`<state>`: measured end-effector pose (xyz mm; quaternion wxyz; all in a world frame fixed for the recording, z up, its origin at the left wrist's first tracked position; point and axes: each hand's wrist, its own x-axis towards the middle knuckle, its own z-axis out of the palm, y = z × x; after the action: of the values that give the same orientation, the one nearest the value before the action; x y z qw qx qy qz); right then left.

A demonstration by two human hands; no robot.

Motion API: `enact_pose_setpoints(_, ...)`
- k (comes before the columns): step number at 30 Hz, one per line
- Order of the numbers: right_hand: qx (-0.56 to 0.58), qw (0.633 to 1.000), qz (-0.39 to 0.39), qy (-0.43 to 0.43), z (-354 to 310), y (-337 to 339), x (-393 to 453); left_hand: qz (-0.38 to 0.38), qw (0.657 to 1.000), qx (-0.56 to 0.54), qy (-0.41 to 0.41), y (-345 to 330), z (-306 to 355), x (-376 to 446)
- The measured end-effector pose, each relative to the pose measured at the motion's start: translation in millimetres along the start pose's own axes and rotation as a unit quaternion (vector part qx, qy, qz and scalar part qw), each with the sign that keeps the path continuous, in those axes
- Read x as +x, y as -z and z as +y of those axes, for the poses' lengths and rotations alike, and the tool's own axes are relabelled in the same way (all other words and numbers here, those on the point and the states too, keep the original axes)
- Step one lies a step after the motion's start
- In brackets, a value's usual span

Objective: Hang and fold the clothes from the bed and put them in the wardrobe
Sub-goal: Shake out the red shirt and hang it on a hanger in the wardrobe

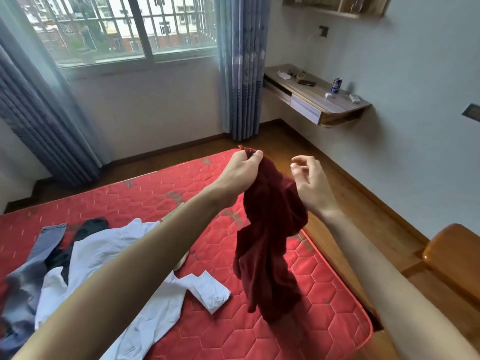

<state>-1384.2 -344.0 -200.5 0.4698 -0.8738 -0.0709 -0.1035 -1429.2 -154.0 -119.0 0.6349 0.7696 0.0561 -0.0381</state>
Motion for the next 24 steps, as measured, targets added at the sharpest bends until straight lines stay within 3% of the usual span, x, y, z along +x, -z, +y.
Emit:
enact_pose_setpoints(4, -0.006, 0.982, 0.123, 0.146, -10.4, -8.2, -39.7, 0.033, 0.999, -0.036, 0.004, -11.7, 14.8, 2.3)
enact_pose_setpoints(6, -0.070, 0.974, 0.105, 0.189, -15.9, -11.7, -52.3, 0.052, 0.997, -0.052, 0.013, -14.8, 19.8, 2.5)
enact_pose_setpoints(9, -0.184, 0.965, 0.061, 0.178, -18.6, -17.5, -55.5, 0.065, 0.995, -0.079, 0.016, -19.3, 26.6, 2.8)
enact_pose_setpoints(12, -0.223, 0.958, 0.041, 0.174, -15.9, -20.8, -53.0, 0.091, 0.989, -0.116, 0.021, -20.1, 33.3, 1.3)
enact_pose_setpoints(17, -0.100, 0.983, 0.002, 0.151, -11.2, -21.1, -49.8, 0.105, 0.975, -0.183, 0.077, -15.1, 36.1, 1.9)
enact_pose_setpoints(20, 0.048, 0.996, -0.014, 0.076, -21.1, -17.4, -47.8, 0.070, 0.977, -0.184, 0.078, -7.8, 40.4, -0.8)
enact_pose_setpoints(24, 0.221, 0.975, -0.032, -0.019, -38.7, 1.1, -35.6, 0.053, 0.971, -0.217, 0.081, 8.0, 30.6, 3.3)
